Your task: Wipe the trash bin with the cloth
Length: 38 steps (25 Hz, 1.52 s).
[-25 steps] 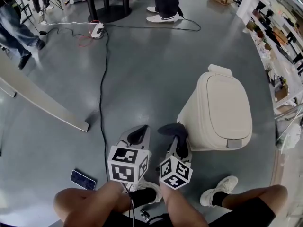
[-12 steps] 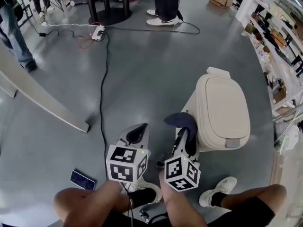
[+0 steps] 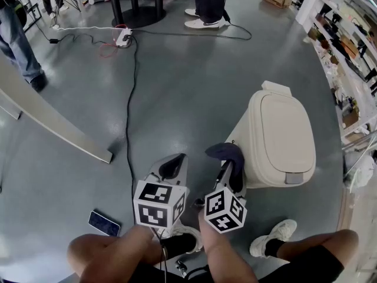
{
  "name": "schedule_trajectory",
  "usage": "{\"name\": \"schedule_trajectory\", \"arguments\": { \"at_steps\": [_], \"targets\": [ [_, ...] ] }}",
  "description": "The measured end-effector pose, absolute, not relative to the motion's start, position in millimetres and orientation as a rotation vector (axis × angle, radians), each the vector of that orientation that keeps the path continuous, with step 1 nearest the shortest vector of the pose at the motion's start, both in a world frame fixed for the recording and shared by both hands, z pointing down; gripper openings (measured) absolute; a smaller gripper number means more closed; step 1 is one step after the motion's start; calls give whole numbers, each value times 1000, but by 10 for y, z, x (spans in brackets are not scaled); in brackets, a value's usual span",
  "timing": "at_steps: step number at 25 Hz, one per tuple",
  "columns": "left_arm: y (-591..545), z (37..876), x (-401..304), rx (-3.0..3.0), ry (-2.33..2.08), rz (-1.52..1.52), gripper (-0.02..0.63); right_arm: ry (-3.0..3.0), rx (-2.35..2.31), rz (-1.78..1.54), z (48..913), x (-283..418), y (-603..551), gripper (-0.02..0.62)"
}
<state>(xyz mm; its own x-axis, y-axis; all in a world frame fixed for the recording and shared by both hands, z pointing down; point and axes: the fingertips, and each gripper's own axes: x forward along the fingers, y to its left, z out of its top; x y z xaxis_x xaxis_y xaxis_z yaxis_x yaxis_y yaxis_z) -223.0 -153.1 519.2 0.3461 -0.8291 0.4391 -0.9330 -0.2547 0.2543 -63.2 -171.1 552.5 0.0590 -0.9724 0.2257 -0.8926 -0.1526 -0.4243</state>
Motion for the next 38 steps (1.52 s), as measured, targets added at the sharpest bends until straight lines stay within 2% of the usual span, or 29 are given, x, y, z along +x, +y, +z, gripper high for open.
{"name": "schedule_trajectory", "arguments": {
  "at_steps": [23, 30, 38],
  "targets": [
    [-1571, 5527, -2305, 2111, -1490, 386, -3, 2012, -2419, -965, 7084, -647, -1752, 98],
    [-1637, 5509, -2332, 2118, -1490, 389, -3, 1979, -2346, -965, 6866, -715, -1834, 98],
    [-1662, 5474, -2440, 2106, -1517, 368, -3, 1872, -2139, -806, 5913, -834, -2161, 98]
  ]
}}
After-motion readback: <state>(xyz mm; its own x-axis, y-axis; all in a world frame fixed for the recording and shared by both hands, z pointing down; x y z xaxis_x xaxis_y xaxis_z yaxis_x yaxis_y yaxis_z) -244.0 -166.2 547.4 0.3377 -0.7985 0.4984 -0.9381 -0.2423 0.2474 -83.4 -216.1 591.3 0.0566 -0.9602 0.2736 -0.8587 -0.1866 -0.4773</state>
